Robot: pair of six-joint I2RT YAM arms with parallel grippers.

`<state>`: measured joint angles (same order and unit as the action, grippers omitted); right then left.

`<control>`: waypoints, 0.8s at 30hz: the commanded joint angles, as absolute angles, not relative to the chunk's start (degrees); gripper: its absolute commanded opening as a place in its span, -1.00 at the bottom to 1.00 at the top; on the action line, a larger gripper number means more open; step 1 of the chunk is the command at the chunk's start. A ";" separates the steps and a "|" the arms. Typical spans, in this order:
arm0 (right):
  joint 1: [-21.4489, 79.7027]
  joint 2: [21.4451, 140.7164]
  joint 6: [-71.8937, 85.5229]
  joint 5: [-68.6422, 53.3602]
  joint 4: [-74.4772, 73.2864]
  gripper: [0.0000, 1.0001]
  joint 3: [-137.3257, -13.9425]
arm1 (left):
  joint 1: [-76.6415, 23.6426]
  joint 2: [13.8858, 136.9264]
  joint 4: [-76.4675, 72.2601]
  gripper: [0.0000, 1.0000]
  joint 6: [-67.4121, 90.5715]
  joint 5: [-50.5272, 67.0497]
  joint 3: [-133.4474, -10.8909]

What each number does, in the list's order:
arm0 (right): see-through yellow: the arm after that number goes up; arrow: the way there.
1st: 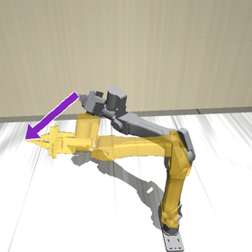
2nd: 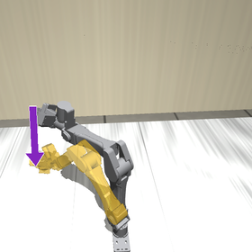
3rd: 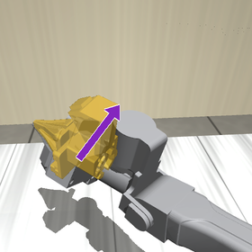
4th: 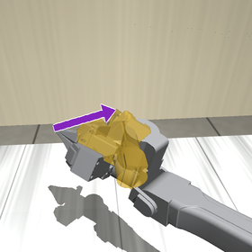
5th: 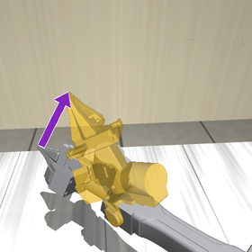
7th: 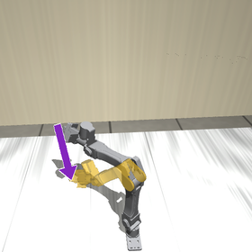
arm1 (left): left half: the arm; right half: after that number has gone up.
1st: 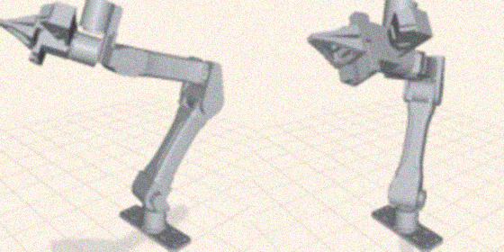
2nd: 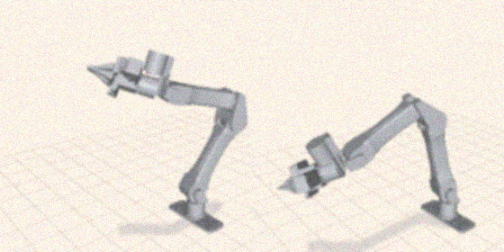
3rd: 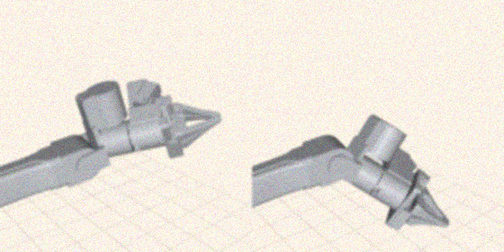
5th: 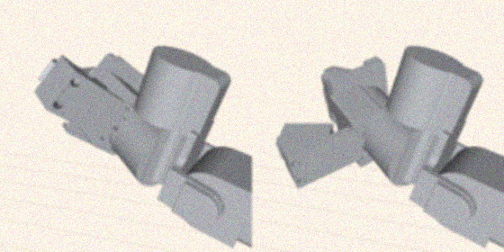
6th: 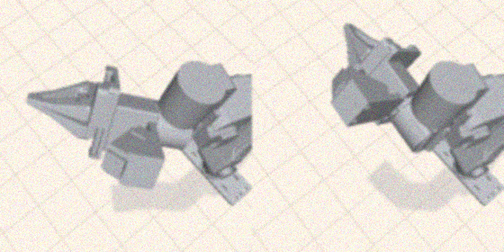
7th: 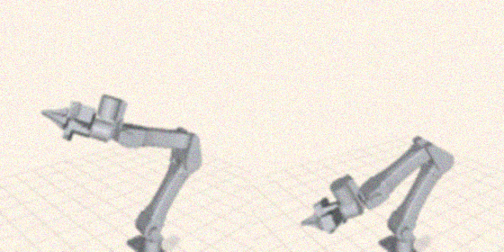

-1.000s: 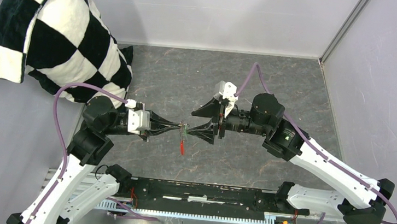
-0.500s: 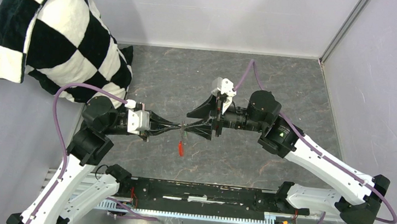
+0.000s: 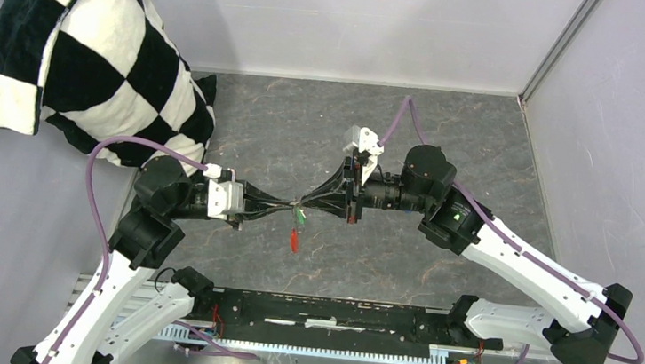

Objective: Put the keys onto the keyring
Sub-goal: Adjust the key on the keyring.

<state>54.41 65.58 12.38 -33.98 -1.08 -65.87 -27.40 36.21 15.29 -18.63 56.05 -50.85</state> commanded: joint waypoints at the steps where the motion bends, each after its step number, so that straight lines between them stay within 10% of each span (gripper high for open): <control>1: 53.97 64.23 12.58 -34.20 0.13 -1.00 -64.65 | -27.53 35.68 14.14 -0.96 -20.54 57.53 -52.74; 16: 53.68 63.78 11.94 -34.92 -2.94 -0.99 -61.03 | -27.51 35.77 12.40 -0.96 -19.31 57.74 -52.96; 24: 53.70 65.92 13.83 -37.82 0.72 -0.64 -61.54 | -27.51 36.06 11.75 -0.96 -18.81 58.44 -52.82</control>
<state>53.87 64.97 13.23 -36.16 -0.32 -61.32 -27.40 36.40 16.08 -18.70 56.93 -50.85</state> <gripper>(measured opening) 0.118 0.032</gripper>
